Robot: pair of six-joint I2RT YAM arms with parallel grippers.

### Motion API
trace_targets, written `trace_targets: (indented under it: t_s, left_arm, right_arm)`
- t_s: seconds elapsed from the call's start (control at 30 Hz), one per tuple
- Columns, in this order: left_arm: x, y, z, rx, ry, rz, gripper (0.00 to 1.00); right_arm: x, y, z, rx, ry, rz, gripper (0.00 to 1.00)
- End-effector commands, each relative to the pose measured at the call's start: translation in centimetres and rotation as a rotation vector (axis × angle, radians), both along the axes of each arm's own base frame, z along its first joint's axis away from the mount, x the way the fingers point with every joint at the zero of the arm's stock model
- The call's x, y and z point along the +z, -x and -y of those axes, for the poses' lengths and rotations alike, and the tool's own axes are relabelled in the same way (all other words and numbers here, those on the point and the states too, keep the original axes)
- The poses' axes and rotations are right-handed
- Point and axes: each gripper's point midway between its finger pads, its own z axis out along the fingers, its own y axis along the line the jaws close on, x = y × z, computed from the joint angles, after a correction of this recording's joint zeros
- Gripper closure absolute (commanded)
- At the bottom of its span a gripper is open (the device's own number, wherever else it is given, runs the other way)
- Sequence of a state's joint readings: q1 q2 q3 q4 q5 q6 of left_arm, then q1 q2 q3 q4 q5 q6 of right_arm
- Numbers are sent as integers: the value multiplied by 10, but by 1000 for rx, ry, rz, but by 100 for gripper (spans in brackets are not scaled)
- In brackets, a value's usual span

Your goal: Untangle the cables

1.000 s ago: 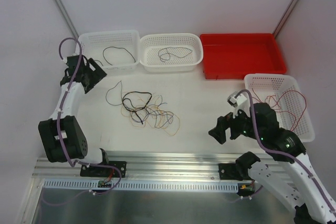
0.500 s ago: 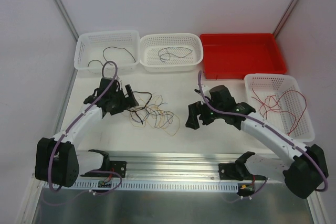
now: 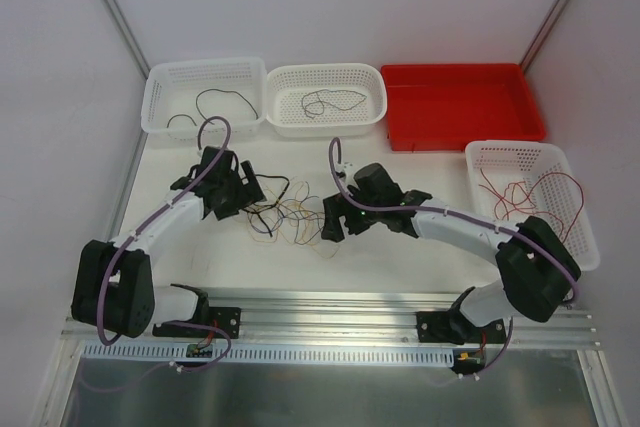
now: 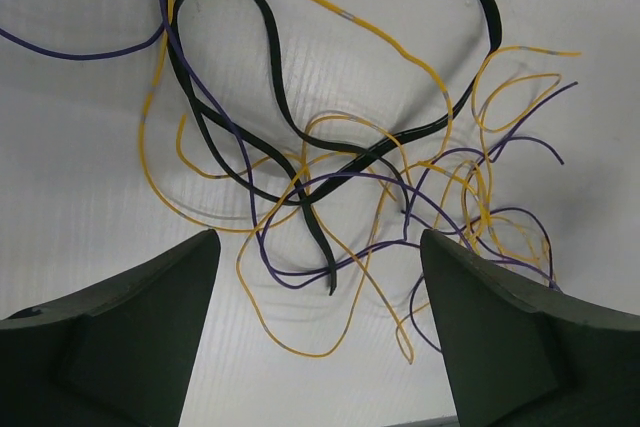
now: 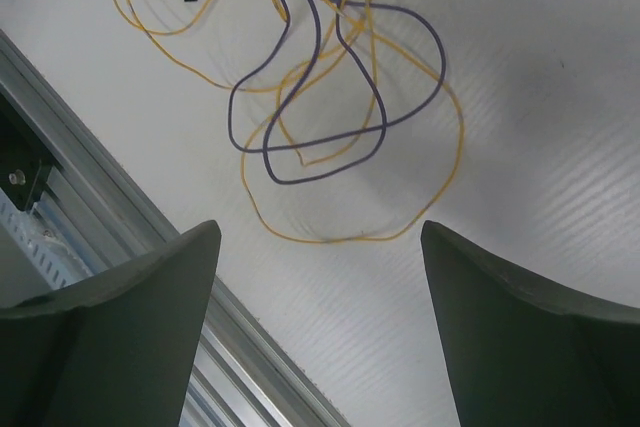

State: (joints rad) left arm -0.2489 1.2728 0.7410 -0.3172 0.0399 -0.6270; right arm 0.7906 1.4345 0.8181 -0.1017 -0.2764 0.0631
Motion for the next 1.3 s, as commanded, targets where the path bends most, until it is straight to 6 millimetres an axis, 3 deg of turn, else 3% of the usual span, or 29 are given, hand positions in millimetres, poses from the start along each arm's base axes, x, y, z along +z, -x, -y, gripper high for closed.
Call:
trace_targets:
  t_s: [0.0,0.2,0.37,0.4,0.47,0.5,0.6,0.63,0.67,0.73,0.8,0.87,0.9,1.03,1.17,1.27]
  left_arm:
    - [22,-24,6,37,31,72,18]
    - [41,-40,15,58,64,122,18]
    - [38,-51,19,64,66,108,18]
    - [39,-52,19,63,68,108,18]
    - [39,-53,18,66,61,112,18]
    - [38,-51,17,60,50,114,18]
    - [33,-46,7,64,10,118,18]
    - [36,-44,6,64,9,131,19]
    - [36,-41,5,64,5,134,18]
    - [34,-34,2,62,3,137,18]
    - [28,-25,1,52,-2,126,18]
    - [28,-20,1,44,5,131,18]
    - [22,-14,0,39,4,117,18]
    - [13,-4,-2,36,3,98,18]
    - [0,3,3,16,17,46,18]
    - [-10,3,1,27,8,18,17]
  right_arm:
    - [32,-21,-33,15,-101,94,15]
    - [29,-20,-52,59,-96,91,17]
    - [40,-30,-72,105,-139,126,23]
    - [51,-35,-81,117,-162,146,24]
    - [50,-40,-90,136,-169,145,26]
    - [62,-45,-100,144,-198,168,27]
    - [57,-56,-116,150,-209,166,31]
    - [66,-61,-123,153,-228,183,35]
    - [55,-64,-128,157,-219,167,37]
    - [60,-71,-141,166,-237,181,40]
    - [44,-75,-149,172,-221,156,42]
    - [41,-82,-155,169,-220,157,45]
    - [29,-84,-157,167,-205,141,46]
    - [16,-92,-163,155,-183,134,54]
    - [17,-96,-164,155,-173,157,76]
    - [32,-98,-158,170,-165,202,95]
